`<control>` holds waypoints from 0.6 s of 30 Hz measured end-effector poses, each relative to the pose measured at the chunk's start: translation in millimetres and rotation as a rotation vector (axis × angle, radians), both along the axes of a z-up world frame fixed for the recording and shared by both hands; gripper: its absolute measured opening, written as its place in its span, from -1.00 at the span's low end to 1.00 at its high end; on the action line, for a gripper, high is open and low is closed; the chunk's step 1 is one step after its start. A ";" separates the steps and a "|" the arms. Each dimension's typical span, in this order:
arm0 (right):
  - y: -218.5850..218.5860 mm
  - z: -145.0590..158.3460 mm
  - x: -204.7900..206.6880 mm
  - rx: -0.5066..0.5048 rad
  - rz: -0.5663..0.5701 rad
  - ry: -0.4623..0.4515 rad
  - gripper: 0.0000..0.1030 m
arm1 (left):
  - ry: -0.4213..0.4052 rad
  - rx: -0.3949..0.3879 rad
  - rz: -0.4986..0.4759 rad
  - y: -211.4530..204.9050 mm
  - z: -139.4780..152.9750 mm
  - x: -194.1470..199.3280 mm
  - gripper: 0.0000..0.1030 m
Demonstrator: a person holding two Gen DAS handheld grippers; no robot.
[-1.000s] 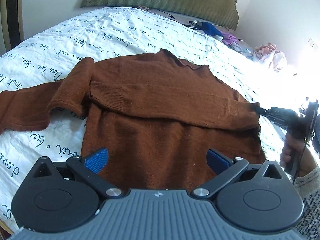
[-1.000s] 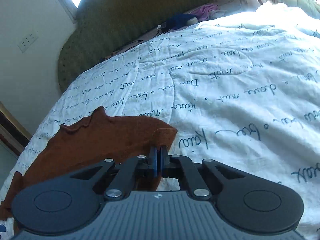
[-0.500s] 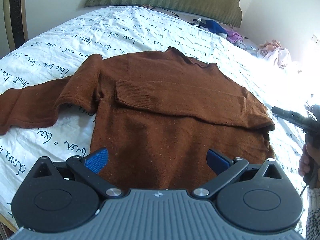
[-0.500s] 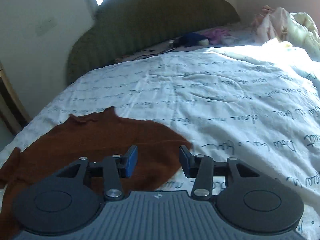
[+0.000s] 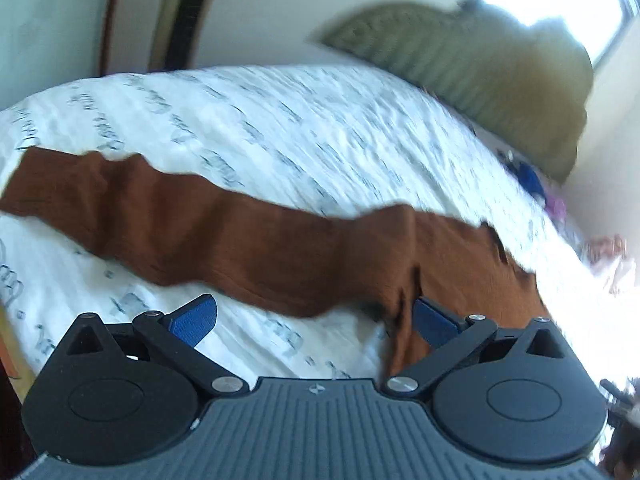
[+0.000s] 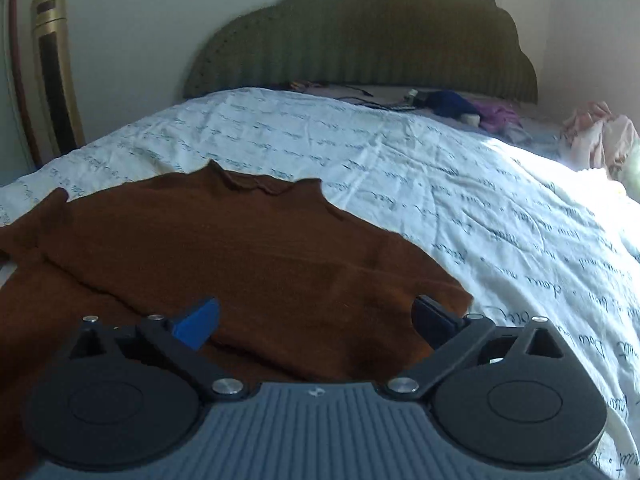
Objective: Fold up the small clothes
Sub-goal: 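Grasp the other sleeve cuff with the left gripper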
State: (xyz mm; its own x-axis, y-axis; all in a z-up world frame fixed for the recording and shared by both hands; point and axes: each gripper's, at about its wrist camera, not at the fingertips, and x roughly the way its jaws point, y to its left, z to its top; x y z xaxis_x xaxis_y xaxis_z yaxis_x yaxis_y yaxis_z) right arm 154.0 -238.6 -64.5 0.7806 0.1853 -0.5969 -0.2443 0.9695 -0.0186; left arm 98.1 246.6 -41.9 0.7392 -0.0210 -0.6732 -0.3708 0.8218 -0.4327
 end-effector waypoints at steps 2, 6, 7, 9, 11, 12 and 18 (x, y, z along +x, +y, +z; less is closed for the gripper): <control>29.4 4.5 -6.5 -0.021 0.055 -0.032 1.00 | -0.055 -0.129 0.084 46.6 -1.6 -15.0 1.00; 67.8 7.3 -23.4 0.020 0.134 -0.075 1.00 | -0.120 -0.272 0.277 122.2 -17.0 -41.5 1.00; 75.4 7.1 -27.8 0.044 0.141 -0.076 1.00 | -0.139 -0.297 0.304 137.5 -21.7 -44.7 1.00; 85.6 5.0 -33.8 0.081 0.164 -0.073 1.00 | -0.160 -0.346 0.362 157.7 -30.9 -50.1 1.00; 92.2 2.1 -38.9 0.111 0.180 -0.059 1.00 | -0.187 -0.425 0.367 171.9 -40.0 -49.6 1.00; 93.6 0.8 -40.0 0.129 0.181 -0.045 1.00 | -0.183 -0.457 0.372 175.9 -43.5 -48.0 1.00; 79.0 -5.8 -38.3 0.297 0.159 0.069 1.00 | -0.174 -0.569 0.381 184.9 -51.9 -44.7 0.99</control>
